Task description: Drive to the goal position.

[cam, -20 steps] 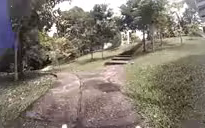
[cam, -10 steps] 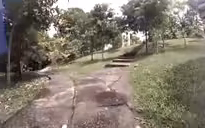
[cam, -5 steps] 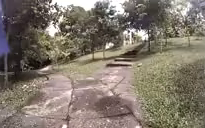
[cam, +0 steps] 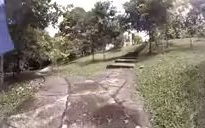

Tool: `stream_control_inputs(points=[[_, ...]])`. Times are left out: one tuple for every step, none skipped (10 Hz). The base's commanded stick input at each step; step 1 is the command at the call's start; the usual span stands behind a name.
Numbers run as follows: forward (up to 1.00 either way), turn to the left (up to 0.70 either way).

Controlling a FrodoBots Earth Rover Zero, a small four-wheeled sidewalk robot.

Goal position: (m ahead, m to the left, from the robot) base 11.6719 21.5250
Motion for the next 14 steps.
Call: stream_control_inputs(points=[[0.5, 0.5], [0.5, 0.5], [0.5, 0.11], [0.5, 0.0], [0.5, 0.33], [0.5, 0.5], [0.5, 0.5], [0.5, 0.5], [0.5, 0.18], [0.5, 0.22], [0.5, 0.38], [0.5, 0.44], [0.5, 0.5], [0.5, 0.08]])
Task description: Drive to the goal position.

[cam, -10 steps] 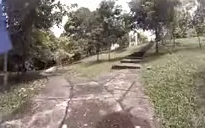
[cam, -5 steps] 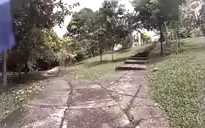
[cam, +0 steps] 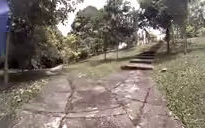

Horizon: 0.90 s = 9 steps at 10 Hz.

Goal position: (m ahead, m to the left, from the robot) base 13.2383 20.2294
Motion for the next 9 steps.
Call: stream_control_inputs(points=[[0.5, 0.0], [0.5, 0.0], [0.5, 0.0], [0.5, 0.0], [0.5, 0.46], [0.5, 0.5], [0.5, 0.5], [0.5, 0.5], [0.5, 0.49]])
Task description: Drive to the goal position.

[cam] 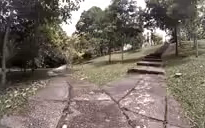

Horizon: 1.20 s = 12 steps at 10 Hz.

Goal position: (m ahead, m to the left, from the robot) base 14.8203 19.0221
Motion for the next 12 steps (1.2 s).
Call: stream_control_inputs(points=[[0.5, 0.0], [0.5, 0.0], [0.5, 0.1], [0.5, 0.47], [0.5, 0.49], [0.5, 0.5], [0.5, 0.5], [0.5, 0.39], [0.5, 0.19], [0.5, 0.0], [0.5, 0.0], [0.5, 0.0]])
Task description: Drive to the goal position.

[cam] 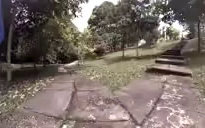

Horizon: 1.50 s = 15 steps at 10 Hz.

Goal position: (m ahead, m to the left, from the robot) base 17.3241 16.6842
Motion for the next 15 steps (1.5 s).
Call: stream_control_inputs(points=[[0.5, 0.2], [0.5, 0.42], [0.5, 0.47], [0.5, 0.5], [0.5, 0.5], [0.5, 0.39], [0.5, 0.27], [0.5, 0.16], [0.5, 0.11], [0.5, 0.49], [0.5, 0.5], [0.5, 0.31], [0.5, 0.12], [0.5, 0.0], [0.5, 0.0]])
